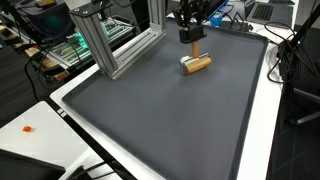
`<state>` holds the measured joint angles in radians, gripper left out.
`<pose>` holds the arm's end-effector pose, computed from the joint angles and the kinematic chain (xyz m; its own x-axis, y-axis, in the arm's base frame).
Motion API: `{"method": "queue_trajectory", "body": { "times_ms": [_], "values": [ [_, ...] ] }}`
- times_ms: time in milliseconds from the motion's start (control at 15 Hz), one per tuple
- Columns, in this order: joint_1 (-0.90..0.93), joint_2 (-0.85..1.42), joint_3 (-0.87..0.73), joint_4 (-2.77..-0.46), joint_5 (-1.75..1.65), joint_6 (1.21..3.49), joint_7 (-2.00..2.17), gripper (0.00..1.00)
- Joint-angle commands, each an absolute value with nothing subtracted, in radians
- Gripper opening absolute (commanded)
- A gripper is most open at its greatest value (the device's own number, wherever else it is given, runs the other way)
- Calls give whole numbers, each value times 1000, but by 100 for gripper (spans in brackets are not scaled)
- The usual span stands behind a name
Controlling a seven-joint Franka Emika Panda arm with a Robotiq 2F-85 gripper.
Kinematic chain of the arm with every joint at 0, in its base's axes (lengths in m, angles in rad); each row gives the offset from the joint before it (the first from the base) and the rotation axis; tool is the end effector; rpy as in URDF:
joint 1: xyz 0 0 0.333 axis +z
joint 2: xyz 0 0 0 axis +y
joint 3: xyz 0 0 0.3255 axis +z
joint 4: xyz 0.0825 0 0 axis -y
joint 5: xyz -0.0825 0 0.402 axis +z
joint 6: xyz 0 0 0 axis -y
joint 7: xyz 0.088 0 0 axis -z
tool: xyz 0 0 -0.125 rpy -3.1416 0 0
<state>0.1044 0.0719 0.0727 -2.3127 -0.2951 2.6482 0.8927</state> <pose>0.5490 0.1036 0.3180 0.8442 -0.4443 0.2997 -0.4477 -0.8921 -0.0615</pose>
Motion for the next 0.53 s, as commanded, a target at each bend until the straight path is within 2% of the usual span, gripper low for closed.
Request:
{"method": "queue_trajectory", "body": {
  "times_ms": [0,467],
  "values": [
    [110,105,86,-2317,-148,2588,793,22],
    [108,98,88,-2277,5,2458,646,22]
  ]
}}
